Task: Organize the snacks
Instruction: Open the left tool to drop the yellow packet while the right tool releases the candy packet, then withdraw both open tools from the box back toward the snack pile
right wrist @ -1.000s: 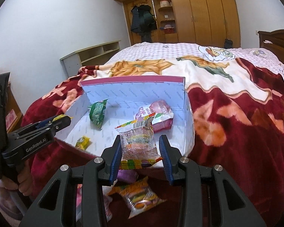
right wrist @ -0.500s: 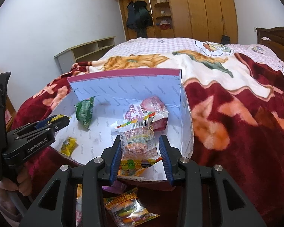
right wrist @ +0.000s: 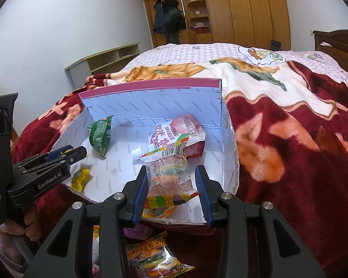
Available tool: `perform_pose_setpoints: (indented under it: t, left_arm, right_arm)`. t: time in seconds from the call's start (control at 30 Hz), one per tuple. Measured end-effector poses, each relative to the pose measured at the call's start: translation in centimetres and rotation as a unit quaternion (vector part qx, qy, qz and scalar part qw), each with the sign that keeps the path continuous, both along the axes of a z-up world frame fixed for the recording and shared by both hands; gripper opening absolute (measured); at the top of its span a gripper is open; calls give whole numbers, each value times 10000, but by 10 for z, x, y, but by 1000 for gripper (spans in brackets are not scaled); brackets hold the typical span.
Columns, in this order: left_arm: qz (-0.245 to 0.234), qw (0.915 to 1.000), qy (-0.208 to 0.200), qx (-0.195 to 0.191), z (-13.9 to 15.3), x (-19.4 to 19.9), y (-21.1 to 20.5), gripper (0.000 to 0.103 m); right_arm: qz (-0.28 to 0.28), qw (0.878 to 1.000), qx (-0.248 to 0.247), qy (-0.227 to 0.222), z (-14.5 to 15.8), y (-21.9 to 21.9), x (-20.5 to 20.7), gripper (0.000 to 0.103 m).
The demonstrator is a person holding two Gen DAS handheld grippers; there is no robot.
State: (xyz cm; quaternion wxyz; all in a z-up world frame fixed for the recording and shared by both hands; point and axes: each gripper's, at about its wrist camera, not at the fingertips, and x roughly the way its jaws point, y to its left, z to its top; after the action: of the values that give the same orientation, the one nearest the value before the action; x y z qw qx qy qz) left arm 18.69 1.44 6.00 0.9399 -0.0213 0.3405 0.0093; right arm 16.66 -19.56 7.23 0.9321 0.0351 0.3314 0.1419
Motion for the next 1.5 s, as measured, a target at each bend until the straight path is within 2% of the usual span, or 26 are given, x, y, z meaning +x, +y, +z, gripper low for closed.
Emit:
perform_pose_setpoints:
  t: [0.07,0.13,0.2,0.33,0.9,1.5]
  left_arm:
    - [14,10000,25,4,0,0,0,36]
    - [21,10000,33,17,-1,0,1,42]
    - [4,10000,24,22,0,-2,0,43]
    - [-51,10000,-26,27,3,-6,-2,48]
    - [-150,9997,-104,-163,22,-44,-1,49]
    - [-283,9986,119,-437,19,-81,-1,49]
  right_arm:
    - [0,10000,0,1,0,0,0,40]
    - [-6,10000,0,-5,0,0,0,42]
    - [-42,10000,-3,-26,0,-1,0,47]
    - [-77,9999,119,-93,3,-6,-1,47]
    - [51,9991,315,-292,15,-5,-27,48]
    - [205,9989,179,-383,16,2,-68,48]
